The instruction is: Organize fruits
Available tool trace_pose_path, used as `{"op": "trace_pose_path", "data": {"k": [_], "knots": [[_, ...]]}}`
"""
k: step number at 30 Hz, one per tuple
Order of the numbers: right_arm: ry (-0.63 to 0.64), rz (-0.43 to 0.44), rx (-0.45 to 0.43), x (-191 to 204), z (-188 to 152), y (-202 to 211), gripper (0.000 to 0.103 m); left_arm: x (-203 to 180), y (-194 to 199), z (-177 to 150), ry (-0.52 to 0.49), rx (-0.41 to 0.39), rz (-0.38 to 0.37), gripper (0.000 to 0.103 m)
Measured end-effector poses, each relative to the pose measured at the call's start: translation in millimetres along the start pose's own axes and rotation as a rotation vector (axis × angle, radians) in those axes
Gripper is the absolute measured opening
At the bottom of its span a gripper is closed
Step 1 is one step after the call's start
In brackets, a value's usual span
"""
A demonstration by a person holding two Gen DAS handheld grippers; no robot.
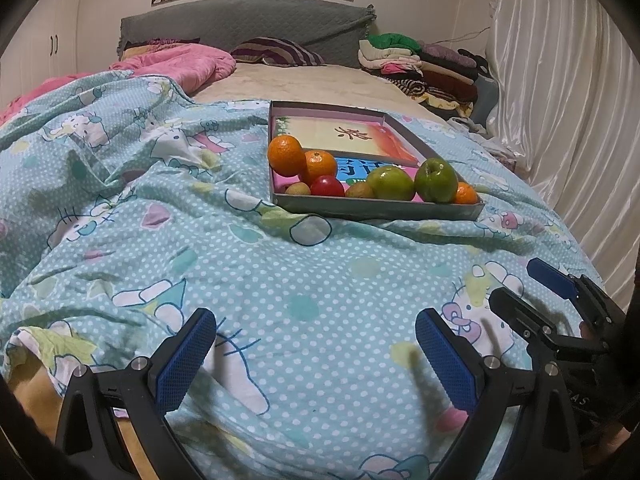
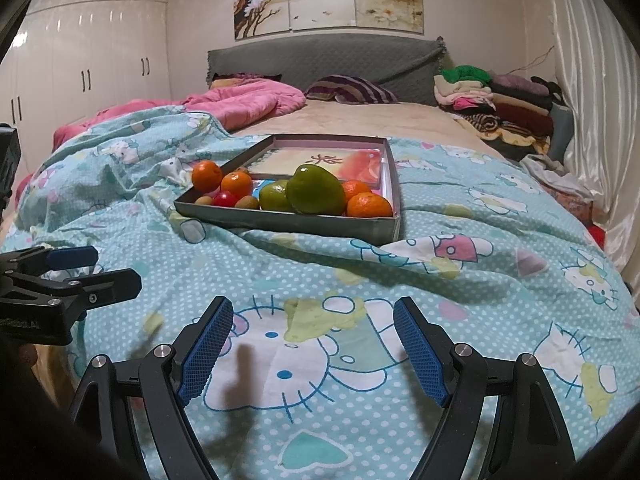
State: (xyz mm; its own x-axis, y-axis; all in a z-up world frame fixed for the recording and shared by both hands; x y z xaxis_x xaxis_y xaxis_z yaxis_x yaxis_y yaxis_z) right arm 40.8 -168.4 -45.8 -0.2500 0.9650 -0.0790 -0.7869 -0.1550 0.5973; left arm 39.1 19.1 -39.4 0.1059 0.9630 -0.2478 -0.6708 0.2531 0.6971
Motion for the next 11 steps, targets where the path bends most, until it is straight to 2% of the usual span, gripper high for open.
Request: {"op": "trace_pose_path", "data": {"k": [6,11], "knots": [[-0.042,-0.025,0.01,-18.9,6.6,-6.4,0.084,12.7,-5.7,5.0,0.034,0.013,0.011,0.101],[-0.109,-0.105,0.04,-66.6,22.2,-19.4,0.084,39.9,-4.7,28.6,0.062,-0.001,0.071,0.101]]}}
Point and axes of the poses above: each gripper's, at about its wrist camera, not at the fingertips, and y roughly against the way its jaws point, x to its left, z to its top, the point moved 4 cm from there along -y, roughly the way its jaws point, and after that the axes turned 8 degrees about -z, right-handed, at the moved point
